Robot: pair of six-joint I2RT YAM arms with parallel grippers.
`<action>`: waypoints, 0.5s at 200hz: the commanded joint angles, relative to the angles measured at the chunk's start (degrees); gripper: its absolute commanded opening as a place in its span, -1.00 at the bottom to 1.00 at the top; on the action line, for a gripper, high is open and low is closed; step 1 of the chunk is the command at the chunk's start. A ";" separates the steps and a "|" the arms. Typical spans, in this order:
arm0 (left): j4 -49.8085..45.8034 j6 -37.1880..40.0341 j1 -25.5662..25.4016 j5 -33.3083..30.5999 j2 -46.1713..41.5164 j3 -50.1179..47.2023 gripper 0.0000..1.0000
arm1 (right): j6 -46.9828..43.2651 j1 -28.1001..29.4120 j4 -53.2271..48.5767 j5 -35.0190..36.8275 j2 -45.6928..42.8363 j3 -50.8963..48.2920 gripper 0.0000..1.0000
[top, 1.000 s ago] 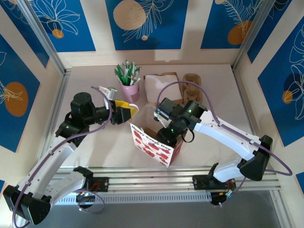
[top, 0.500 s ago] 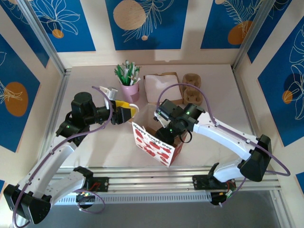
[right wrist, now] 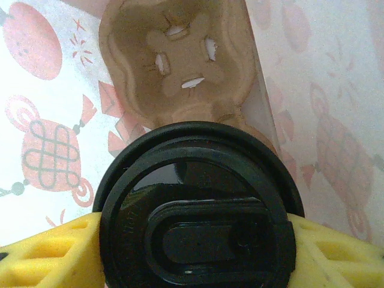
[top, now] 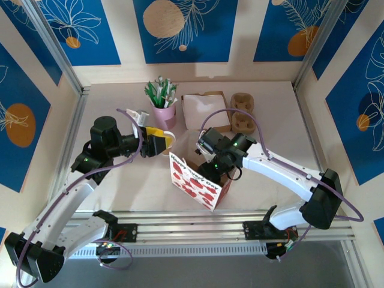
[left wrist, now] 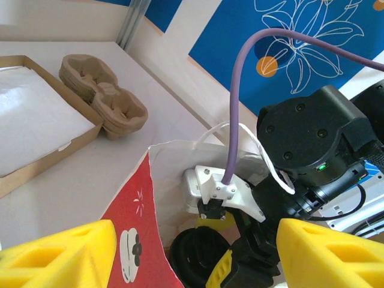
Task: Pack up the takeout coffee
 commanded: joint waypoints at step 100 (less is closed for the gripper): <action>0.97 0.35 0.58 1.98 -0.27 -0.05 0.42 | -0.57 -0.49 3.22 -1.55 1.26 -4.13 -0.16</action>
